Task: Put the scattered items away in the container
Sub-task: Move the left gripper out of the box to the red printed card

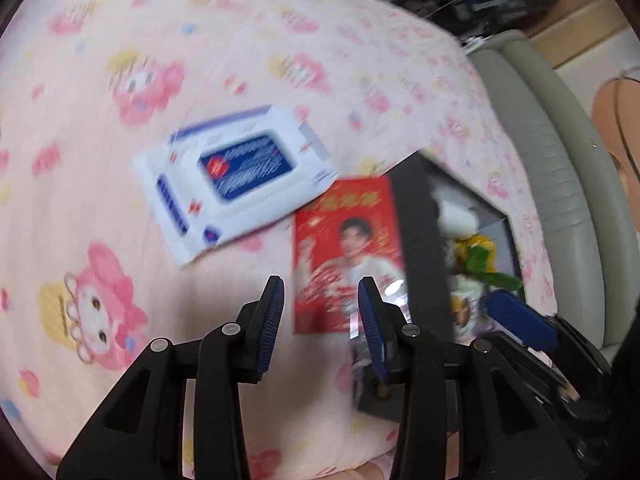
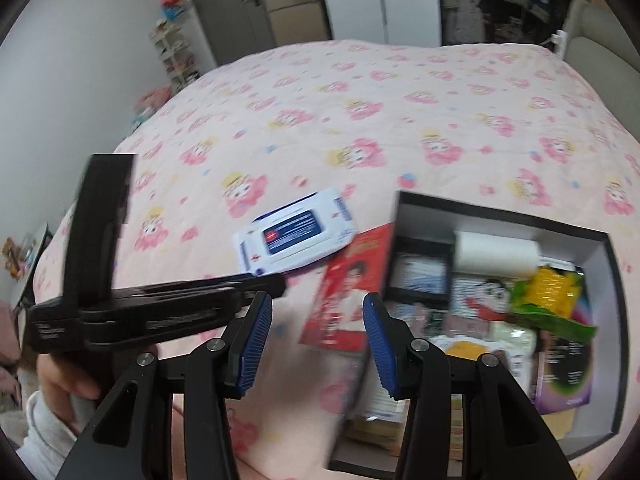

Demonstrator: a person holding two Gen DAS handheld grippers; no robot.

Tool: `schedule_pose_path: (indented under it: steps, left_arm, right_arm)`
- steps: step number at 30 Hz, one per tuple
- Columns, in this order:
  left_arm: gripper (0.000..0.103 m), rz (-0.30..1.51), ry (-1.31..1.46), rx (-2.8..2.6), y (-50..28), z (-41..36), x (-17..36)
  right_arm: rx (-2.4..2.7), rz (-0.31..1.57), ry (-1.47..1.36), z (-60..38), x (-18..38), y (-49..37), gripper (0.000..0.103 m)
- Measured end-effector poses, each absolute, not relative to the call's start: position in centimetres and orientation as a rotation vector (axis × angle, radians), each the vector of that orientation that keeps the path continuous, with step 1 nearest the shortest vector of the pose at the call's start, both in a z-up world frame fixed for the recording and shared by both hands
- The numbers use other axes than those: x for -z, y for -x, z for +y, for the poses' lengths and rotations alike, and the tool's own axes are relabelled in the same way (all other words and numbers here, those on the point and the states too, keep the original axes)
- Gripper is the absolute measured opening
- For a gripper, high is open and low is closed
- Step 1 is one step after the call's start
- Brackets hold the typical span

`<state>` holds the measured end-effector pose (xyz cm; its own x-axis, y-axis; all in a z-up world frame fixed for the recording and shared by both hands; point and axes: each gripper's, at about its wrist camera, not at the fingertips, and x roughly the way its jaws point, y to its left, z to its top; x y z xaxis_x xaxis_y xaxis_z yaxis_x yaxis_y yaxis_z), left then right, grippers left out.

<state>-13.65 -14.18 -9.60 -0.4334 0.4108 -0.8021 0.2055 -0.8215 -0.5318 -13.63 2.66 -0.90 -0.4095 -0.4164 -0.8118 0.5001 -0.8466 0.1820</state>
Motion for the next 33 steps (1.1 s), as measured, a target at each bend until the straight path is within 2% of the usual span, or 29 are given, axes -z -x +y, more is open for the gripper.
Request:
schedule_pose_path:
  steps: [2,4,7,12,15,20,28,33]
  left_arm:
    - [0.039,-0.830,1.695,-2.384,13.8,-14.0,10.7]
    - [0.039,-0.853,1.755,-2.340,13.7,-14.0,11.7]
    - [0.039,-0.976,1.771,-2.171,13.5,-13.8,13.2]
    - [0.039,-1.034,1.768,-2.006,13.3,-11.6,14.7]
    - [0.039,-1.000,1.780,-2.047,13.8,-10.4,15.3]
    - [0.038,-0.963,1.745,-2.271,14.0,-11.6,14.1]
    - [0.038,-1.164,1.642,-2.401,12.4,-15.9,12.8]
    - [0.036,-1.142,1.660,-2.436,12.1,-16.2,12.5]
  right_arm:
    - [2.265,0.110,-1.289,2.2,1.6,13.1,0.043]
    - [2.270,0.075,-1.309,2.2,2.0,12.6,0.043]
    - [2.284,0.021,-1.309,2.3,2.1,11.5,0.043]
    - [2.359,-0.050,-1.329,3.5,2.1,11.9,0.043]
    - [2.386,-0.065,-1.338,4.0,2.0,12.5,0.043]
    - [2.389,-0.084,-1.344,4.2,1.9,12.9,0.043]
    - [2.337,-0.081,-1.364,2.6,2.4,12.3,0.043]
    - [2.301,-0.051,-1.367,0.5,2.8,12.2,0.043]
